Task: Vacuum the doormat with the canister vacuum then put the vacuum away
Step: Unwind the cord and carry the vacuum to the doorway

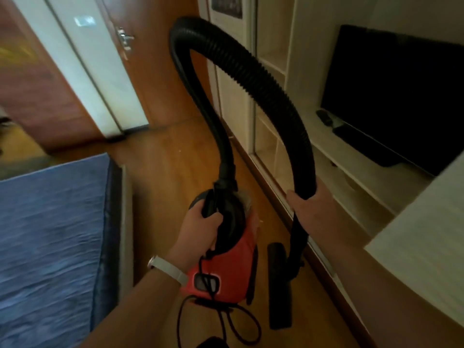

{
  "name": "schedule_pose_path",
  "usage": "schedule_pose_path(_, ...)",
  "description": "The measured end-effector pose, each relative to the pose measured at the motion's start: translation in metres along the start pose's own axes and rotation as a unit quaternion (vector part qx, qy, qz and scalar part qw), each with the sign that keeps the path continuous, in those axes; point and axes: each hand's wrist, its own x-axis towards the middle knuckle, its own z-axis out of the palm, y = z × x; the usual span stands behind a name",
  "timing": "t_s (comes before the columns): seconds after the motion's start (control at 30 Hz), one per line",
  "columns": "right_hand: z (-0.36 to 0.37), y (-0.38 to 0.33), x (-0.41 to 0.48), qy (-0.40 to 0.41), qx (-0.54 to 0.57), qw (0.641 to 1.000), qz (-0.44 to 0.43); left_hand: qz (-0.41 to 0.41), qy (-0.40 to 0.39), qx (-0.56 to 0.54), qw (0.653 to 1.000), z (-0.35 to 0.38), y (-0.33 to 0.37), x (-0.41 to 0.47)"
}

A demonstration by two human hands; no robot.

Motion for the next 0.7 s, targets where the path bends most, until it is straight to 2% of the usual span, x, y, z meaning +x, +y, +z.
schedule_pose_path(0.17, 0.063, -0.007, 0.055, -0.063, 0.016, 0.998, 0.01, -0.026, 0.038, -0.027, 0.999, -0.025, -0.013, 0.051)
schedule_pose_path(0.3, 0.126, -0.016, 0.1, -0.08, 0.03, 0.996, 0.024, -0.058, 0.04, -0.04, 0.997, -0.049, -0.023, 0.114)
schedule_pose_path(0.53, 0.247, -0.039, 0.188, -0.082, 0.014, 0.996, 0.03, -0.062, 0.01, -0.047, 0.997, -0.121, -0.041, 0.249)
schedule_pose_path(0.7, 0.325, -0.072, 0.246, -0.079, 0.012, 0.997, 0.021, -0.051, 0.028, -0.055, 0.997, -0.179, -0.027, 0.333)
